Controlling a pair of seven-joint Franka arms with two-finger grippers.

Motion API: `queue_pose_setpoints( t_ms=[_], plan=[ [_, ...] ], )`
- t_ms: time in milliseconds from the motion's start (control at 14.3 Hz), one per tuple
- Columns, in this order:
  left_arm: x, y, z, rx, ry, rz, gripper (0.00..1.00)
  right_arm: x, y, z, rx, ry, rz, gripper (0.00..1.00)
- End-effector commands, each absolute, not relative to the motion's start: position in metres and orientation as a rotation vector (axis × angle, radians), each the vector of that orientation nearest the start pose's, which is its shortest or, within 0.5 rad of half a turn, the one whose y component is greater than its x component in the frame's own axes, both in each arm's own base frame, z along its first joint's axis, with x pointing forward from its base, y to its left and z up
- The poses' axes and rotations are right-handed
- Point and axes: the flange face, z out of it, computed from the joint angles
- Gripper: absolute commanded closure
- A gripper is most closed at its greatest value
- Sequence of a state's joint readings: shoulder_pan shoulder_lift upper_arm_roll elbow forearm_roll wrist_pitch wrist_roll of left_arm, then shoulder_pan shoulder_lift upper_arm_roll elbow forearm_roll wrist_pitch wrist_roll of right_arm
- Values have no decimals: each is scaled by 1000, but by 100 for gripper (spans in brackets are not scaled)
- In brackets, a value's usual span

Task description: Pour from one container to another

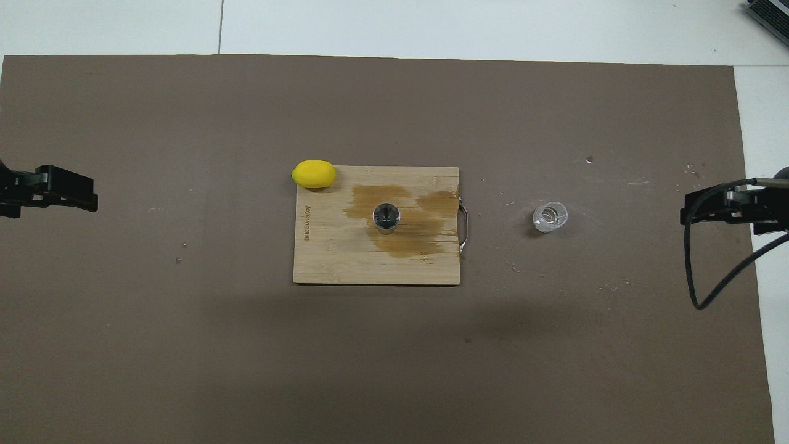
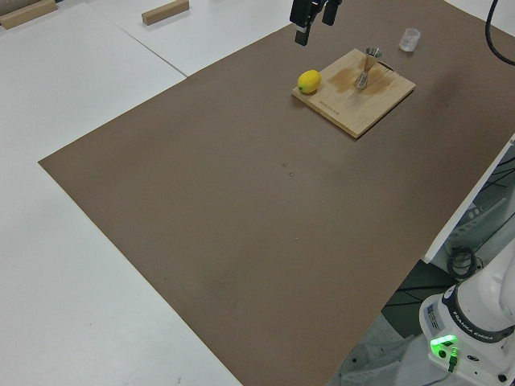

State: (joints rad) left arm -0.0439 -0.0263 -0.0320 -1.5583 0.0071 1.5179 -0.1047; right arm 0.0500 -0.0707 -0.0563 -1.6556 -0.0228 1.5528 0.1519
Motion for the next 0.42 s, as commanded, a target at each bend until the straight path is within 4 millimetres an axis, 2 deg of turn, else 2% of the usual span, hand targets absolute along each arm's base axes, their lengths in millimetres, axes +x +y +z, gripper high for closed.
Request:
queue_pose_setpoints(
  t_ms=[0,349],
  plan=[
    [534,-38,642,-3143,-65,17,0,530,-8,623,-3150,247,32,0],
    [534,-37,642,-3145,-67,18,0,529,-8,624,-3150,242,30,0]
  ],
)
